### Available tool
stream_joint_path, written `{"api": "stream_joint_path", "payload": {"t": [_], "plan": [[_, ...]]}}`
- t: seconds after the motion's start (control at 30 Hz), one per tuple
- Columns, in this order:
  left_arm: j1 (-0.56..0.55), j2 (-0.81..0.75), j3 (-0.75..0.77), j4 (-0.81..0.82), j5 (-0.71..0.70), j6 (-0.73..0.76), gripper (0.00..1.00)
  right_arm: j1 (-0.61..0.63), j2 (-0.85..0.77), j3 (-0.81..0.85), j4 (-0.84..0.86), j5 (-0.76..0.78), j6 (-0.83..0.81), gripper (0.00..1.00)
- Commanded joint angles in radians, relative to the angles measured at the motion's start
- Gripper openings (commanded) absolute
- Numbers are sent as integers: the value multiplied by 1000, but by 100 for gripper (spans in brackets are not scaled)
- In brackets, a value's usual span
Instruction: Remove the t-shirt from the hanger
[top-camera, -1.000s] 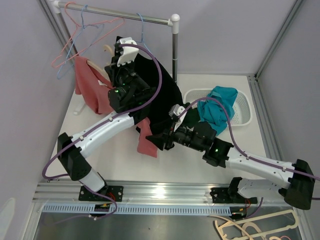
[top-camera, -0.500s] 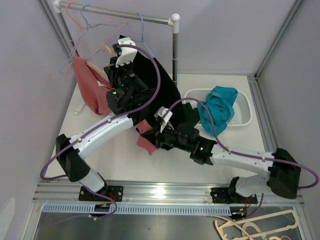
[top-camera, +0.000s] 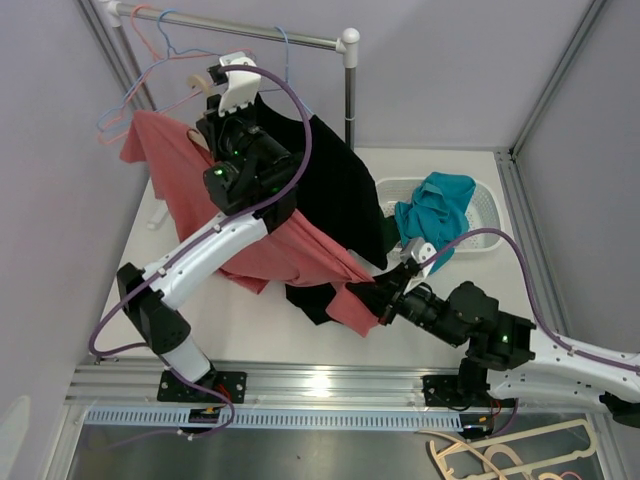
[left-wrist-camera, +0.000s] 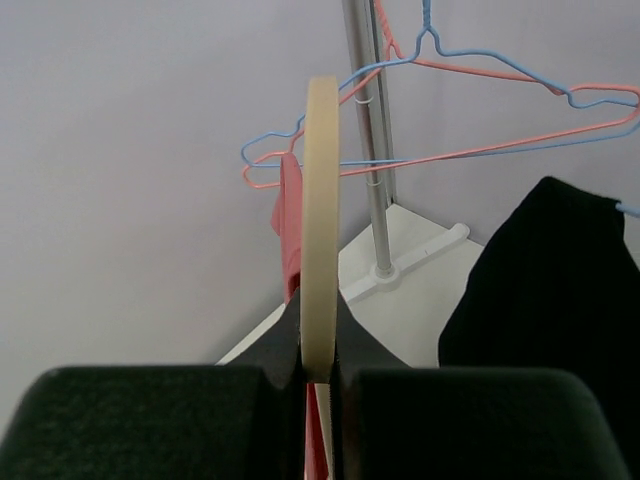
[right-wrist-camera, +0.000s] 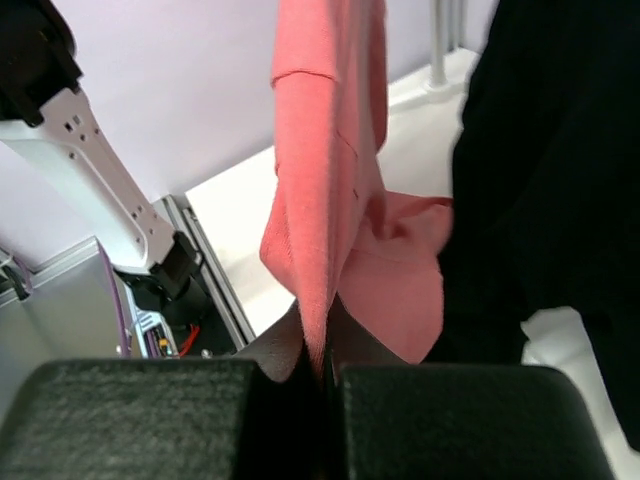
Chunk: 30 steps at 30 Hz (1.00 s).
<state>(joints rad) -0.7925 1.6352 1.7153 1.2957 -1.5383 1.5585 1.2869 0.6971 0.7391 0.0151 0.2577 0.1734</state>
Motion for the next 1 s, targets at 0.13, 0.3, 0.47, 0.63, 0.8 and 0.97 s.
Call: {"api": "stream_joint_path", "payload": {"t": [0.13, 0.3, 0.47, 0.63, 0.8, 0.97], "plan": [[53, 48, 248, 272, 153, 137, 1, 45, -83, 3, -187, 133, 23, 0], [81, 22, 265, 10, 190, -79, 1, 46, -149, 2, -213, 175, 20, 0], [91, -190, 234, -1061, 365, -1031, 0, 45, -139, -35, -218, 201, 32, 0], [136, -201, 310, -1602, 449, -1434, 1, 46, -139, -66, -213, 232, 52, 0], [141, -229, 345, -1685, 556, -1520, 1, 45, -90, -86, -283, 322, 109, 0], [128, -235, 507, -1953, 720, -1690, 1, 19, 56, -86, -215, 331, 144, 0]]}}
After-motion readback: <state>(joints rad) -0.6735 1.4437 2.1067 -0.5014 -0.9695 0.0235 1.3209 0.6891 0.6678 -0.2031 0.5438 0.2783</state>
